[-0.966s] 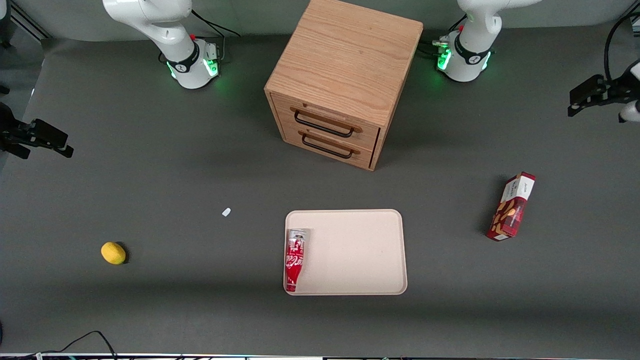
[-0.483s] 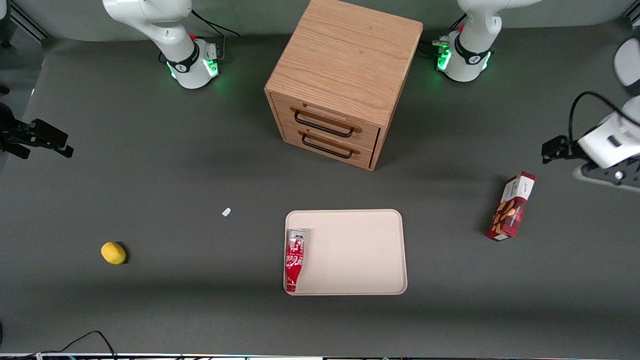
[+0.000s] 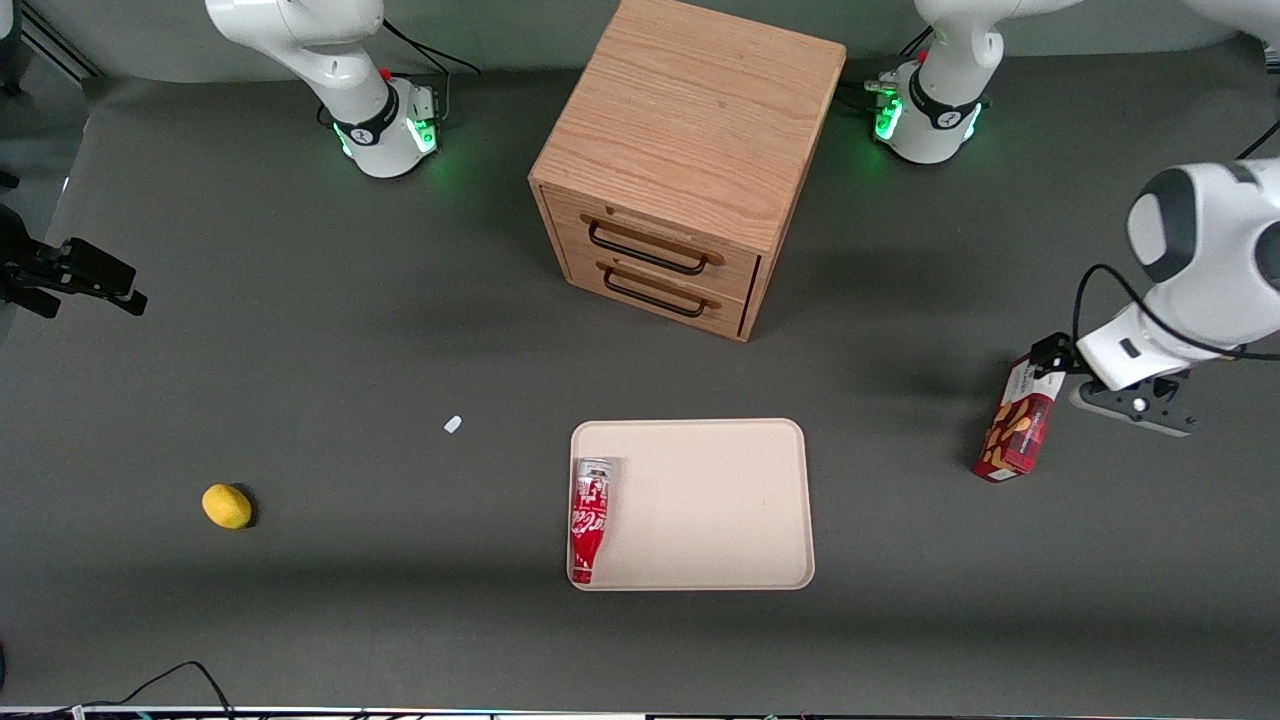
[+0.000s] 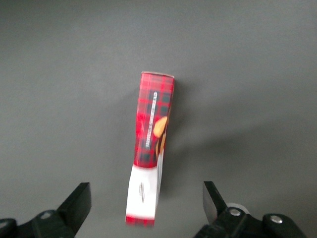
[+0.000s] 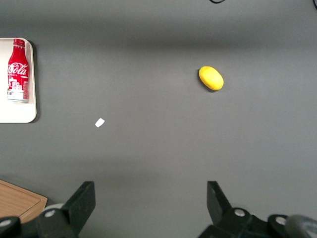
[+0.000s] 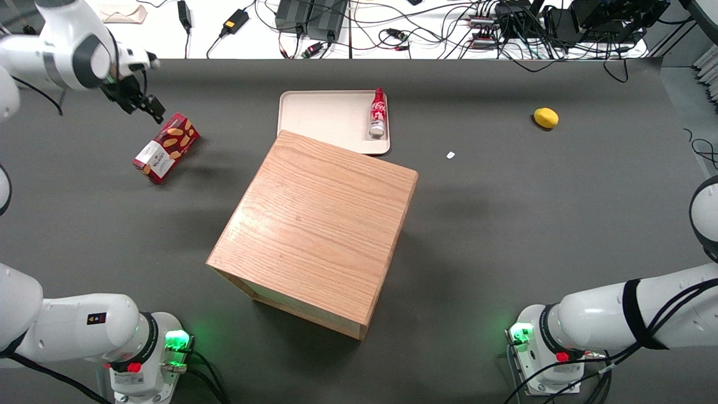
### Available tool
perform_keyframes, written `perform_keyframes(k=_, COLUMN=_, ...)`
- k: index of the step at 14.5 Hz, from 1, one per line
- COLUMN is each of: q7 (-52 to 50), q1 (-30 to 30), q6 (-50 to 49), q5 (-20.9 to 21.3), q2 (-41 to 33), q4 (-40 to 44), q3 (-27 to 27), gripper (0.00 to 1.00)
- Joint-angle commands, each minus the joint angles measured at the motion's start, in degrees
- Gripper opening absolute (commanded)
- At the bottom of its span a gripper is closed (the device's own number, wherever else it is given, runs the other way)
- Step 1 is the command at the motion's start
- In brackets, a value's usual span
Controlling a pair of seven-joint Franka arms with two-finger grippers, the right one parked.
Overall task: Place red cookie box on tray
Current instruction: 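Move the left gripper down over the red plaid cookie box, then close the left gripper on the cookie box and lift it upright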
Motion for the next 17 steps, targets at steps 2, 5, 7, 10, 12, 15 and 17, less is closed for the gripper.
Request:
perform_keyframes(k=2, q7=2.4, q1=0.4, q6=10.7, q5=0.8, q2=4.2, q4=-4.3, q3=-0.2, gripper=1.00)
perform_keyframes(k=5, q7=4.9, q1=0.9, q6=15.9, q5=1.0, q2=8.2, q4=-4.5, q3=-0.1, gripper=1.00)
perform_keyframes(k=7, q7=4.9, q1=0.9, q6=17.2, q5=1.0, q2=9.5, q4=-4.5, q3=0.5, gripper=1.00)
perform_keyframes(k=10, q7=4.4, q1=0.9, q6=17.7, q5=0.3, q2=10.9, q4=-4.4, q3=0.5, gripper=0.98)
perform_keyframes(k=12, q7=4.4, q1=0.8, q6=18.0, q5=0.3, q2=11.0, q4=-4.4, q3=0.6, gripper=0.69)
perform_keyframes(k=15, q7=4.3, q1=0.6, q6=17.9, q5=0.3, q2=11.2, q4=-4.4, q3=1.0, gripper=0.00)
perform_keyframes(k=17, q7=4.0, q1=0.6, q6=17.3, q5=0.3, q2=11.2, q4=-4.2, q3=1.0, gripper=0.00)
